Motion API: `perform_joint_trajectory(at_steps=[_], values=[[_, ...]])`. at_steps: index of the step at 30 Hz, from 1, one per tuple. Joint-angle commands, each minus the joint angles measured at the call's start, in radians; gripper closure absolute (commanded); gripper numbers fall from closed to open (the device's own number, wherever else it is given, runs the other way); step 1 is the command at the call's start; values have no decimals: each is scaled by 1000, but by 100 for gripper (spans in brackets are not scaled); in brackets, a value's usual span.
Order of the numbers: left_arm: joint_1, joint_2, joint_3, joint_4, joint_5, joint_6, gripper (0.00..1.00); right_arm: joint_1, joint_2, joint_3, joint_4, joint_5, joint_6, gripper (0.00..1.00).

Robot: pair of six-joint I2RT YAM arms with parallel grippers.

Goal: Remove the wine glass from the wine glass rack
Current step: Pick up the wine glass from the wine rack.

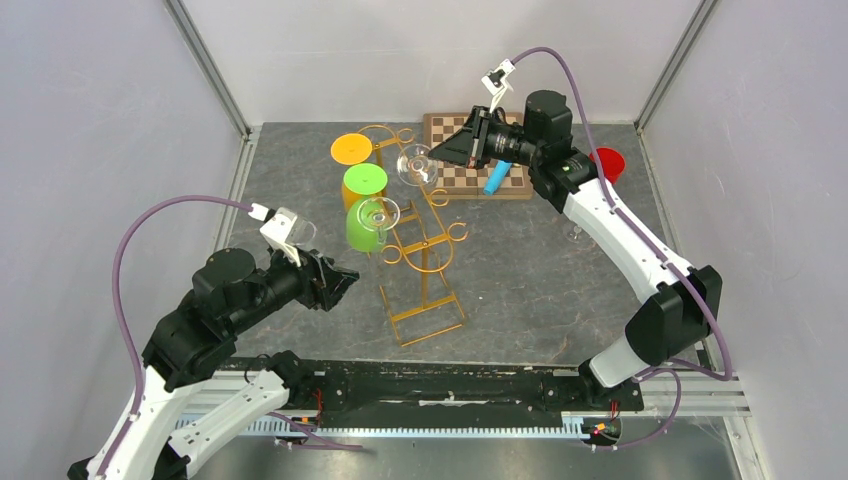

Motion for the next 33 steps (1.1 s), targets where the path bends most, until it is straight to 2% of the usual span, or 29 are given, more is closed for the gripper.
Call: perform_joint_trajectory(at_steps=[1, 33], values=[[-1, -8, 21, 42, -23, -49, 32, 4, -55, 21, 54, -8, 13, 100], [-2, -8, 21, 43, -25, -63, 32, -103, -167, -61, 126, -37, 47, 100]])
